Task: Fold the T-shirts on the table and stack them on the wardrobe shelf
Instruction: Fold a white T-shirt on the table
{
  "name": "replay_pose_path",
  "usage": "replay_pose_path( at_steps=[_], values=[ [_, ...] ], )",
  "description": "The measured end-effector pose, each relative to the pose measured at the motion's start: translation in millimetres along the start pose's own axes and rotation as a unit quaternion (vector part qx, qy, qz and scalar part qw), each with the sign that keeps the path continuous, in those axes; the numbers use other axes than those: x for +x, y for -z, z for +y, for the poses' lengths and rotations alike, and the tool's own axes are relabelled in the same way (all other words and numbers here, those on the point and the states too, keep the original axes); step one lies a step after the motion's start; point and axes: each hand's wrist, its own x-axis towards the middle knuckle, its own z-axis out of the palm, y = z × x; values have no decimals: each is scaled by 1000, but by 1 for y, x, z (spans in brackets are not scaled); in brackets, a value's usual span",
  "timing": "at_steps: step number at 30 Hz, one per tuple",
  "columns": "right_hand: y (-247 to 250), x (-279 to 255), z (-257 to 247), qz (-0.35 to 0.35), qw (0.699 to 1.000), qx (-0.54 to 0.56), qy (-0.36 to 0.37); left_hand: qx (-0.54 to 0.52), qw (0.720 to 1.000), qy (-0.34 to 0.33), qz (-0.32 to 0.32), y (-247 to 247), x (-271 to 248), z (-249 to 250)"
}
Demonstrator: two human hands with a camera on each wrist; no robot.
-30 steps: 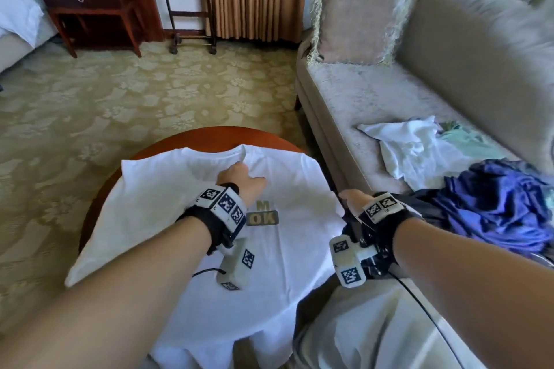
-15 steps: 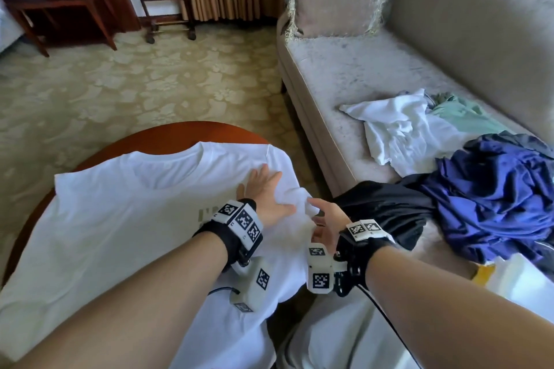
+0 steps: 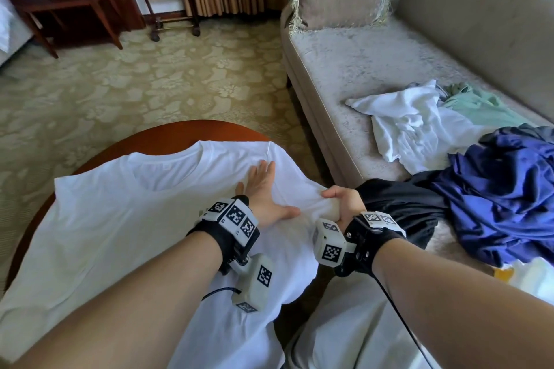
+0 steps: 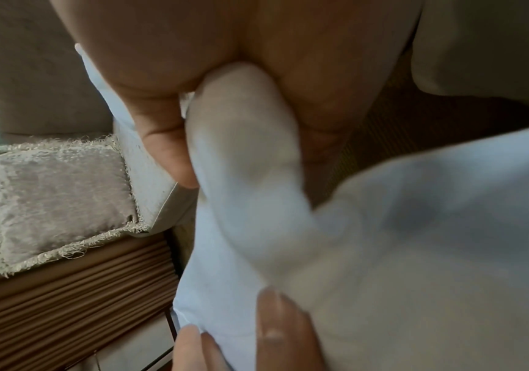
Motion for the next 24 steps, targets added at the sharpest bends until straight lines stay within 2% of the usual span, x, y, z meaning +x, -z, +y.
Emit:
replay_pose_path(
  at_steps=[3, 6, 8, 11, 14, 16, 20, 24],
  values=[
    [-2, -3, -3, -2, 1000, 18, 11, -12, 1000, 0, 3, 0, 1, -1],
    [0, -14, -13, -6, 998, -1, 57, -22, 1000, -2, 7, 0, 2, -2],
    [-4, -25, -22, -5, 996, -20, 88, -81, 997, 6, 10, 1, 2, -5],
    [-17, -33, -32, 22, 988, -58, 139, -268, 962, 21, 53, 11, -3, -9],
    [-36, -48, -35, 79, 967, -134, 201, -370, 923, 10, 100, 22, -12, -9],
    [-50, -65, -34, 116, 931, -220, 267, -399, 910, 8, 112, 32, -18, -11],
    [-79, -82, -21, 141, 829, -404, 361, -381, 914, 19, 137, 55, -33, -21],
    [-109, -87, 4, 105, 729, -572, 362, -464, 870, 59, 156, 74, -52, -47]
  ],
)
